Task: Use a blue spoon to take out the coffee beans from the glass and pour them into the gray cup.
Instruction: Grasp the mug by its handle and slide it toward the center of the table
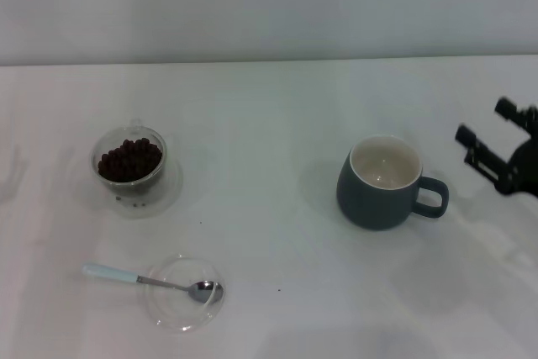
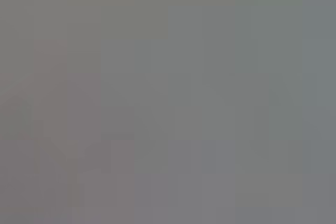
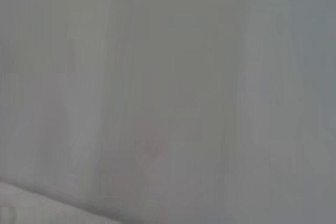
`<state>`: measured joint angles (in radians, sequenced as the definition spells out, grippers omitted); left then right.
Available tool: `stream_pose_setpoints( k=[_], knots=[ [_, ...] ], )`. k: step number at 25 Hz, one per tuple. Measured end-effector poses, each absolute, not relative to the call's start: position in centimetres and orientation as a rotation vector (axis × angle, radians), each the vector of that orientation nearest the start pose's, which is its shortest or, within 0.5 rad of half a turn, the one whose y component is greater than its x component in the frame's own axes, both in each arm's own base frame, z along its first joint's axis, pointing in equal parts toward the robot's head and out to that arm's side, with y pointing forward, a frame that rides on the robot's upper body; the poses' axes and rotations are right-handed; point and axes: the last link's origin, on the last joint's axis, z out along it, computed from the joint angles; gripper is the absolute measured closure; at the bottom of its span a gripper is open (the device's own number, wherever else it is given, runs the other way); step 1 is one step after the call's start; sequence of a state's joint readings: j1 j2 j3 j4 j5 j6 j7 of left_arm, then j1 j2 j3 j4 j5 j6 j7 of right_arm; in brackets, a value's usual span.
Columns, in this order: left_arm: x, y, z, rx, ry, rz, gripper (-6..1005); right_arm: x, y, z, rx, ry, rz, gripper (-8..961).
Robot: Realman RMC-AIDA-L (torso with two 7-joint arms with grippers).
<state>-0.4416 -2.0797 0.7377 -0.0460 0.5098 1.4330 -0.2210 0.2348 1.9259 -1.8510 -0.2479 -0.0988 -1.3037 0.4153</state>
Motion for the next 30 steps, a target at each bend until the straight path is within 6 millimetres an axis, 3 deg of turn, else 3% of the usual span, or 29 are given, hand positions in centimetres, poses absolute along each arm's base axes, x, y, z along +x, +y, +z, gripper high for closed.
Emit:
stream_pose_setpoints(
  k=[7,13,30],
  knots=[
    [-35.0,31.2,3.8,-1.345,-0.473,-0.768,108,36.3,25.3,0.7,-2.037,0.511,0.756,219],
    [-35.0,31.2,3.8,-1.345,-0.473,-0.769,108,36.6,24.6,-0.4,-2.080,0.551,0.738,219],
    [-35.0,31.2,3.8,-1.344,-0.470,-0.767,109,36.6,25.6,-3.4,-2.119,0.607,0.608,284]
  ],
)
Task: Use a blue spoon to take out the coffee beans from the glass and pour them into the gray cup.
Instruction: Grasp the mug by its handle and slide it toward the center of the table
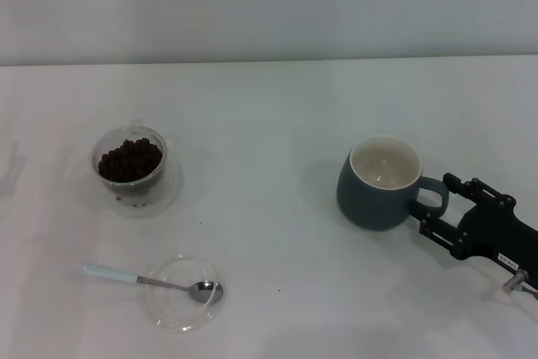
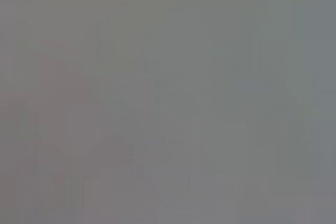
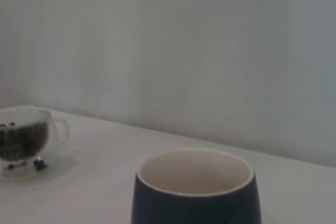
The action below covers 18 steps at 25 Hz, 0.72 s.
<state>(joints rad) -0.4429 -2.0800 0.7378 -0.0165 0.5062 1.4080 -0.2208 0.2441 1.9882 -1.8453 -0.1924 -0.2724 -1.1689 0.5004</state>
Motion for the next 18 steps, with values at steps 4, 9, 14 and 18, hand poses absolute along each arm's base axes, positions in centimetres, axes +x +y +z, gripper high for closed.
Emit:
stream_pose_setpoints(
  k=[4,9,14,18],
  knots=[
    [-35.1,31.0,3.8,-1.343,-0.473,-0.764,109,36.6,26.2,-3.9,-2.112,0.599,0.569,306],
    [-35.2,30.9,3.8,-1.341,-0.476,-0.761,109,37.0,26.9,-3.5,-2.064,0.611,0.536,334],
    [-35.3,30.8,3.8,-1.341,-0.479,-0.758,108,37.2,27.2,-3.1,-2.031,0.616,0.540,361],
    [-35.3,30.8,3.8,-1.341,-0.478,-0.758,108,37.0,27.4,-3.0,-2.030,0.608,0.543,383]
  ],
)
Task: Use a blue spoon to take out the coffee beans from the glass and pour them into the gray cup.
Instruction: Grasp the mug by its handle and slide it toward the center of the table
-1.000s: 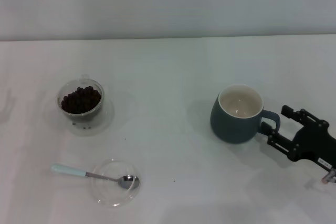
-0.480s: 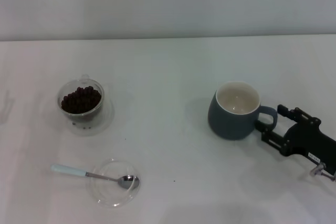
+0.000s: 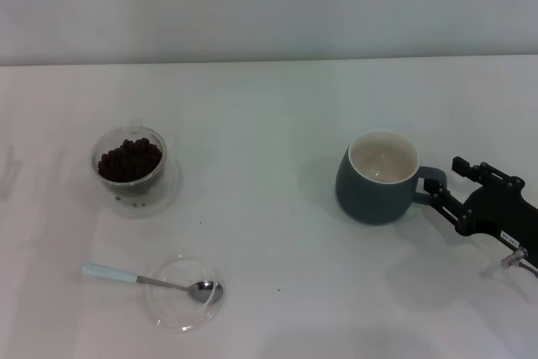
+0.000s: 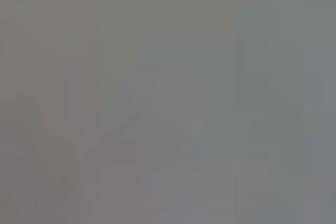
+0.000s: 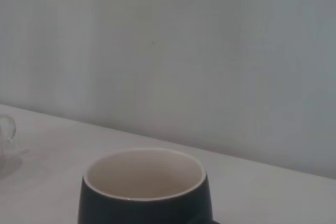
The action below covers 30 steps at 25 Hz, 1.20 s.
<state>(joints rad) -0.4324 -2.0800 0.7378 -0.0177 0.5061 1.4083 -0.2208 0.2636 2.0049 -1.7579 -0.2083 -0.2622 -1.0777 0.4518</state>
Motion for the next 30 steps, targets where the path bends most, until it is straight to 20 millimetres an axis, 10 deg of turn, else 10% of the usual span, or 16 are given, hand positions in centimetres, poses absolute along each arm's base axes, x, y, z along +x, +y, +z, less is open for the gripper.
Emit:
stream_pose_setpoints(
  k=[16,30],
  knots=[
    [-35.2,31.0,3.8,-1.340,-0.475,-0.762,109,36.4,28.4,-2.7,-2.013,0.592,0.561,437],
    [-35.2,31.0,3.8,-1.340,-0.475,-0.762,108,34.9,28.9,-3.6,-2.073,0.541,0.587,772]
  ],
)
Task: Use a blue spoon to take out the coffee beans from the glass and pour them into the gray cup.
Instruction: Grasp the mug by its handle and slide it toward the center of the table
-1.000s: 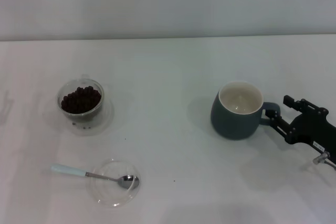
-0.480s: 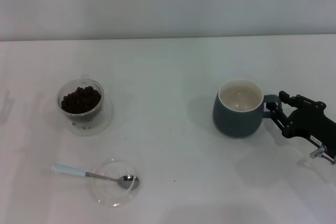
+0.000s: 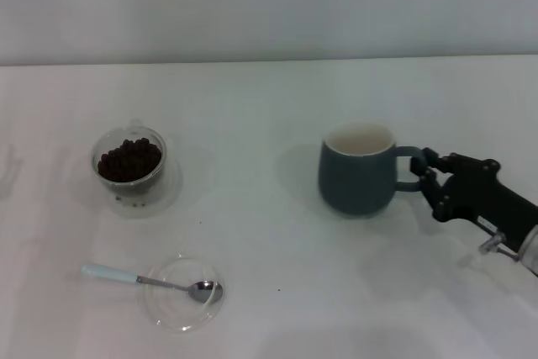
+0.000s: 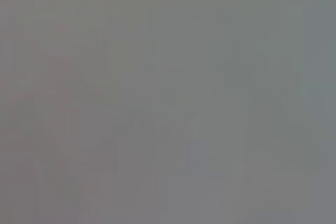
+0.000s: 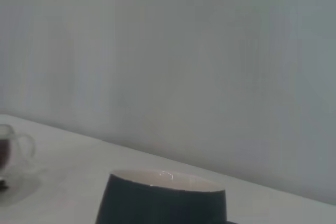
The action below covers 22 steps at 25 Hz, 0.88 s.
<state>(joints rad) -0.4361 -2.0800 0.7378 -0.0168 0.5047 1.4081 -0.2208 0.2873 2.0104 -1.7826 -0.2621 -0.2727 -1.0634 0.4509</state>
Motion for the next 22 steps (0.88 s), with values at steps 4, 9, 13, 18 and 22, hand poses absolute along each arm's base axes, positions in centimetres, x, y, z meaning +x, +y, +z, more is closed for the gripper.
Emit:
stream_pose_setpoints(
  k=[4,9,13,18,22],
  knots=[
    [-35.3,30.9,3.8,-1.340,-0.478,-0.760,108,33.9,29.2,-4.4,-2.127,0.505,0.598,775],
    [-35.4,30.7,3.7,-1.340,-0.484,-0.757,108,33.1,29.3,-5.1,-2.177,0.471,0.606,779],
    [-35.6,30.5,3.7,-1.337,-0.490,-0.754,108,32.7,29.3,-5.4,-2.204,0.448,0.607,781],
    [-35.6,30.4,3.7,-1.336,-0.490,-0.753,109,32.1,29.0,-6.1,-2.251,0.382,0.592,782],
    [-35.7,30.3,3.6,-1.336,-0.496,-0.750,109,31.7,29.0,-6.4,-2.268,0.362,0.600,783]
  ],
)
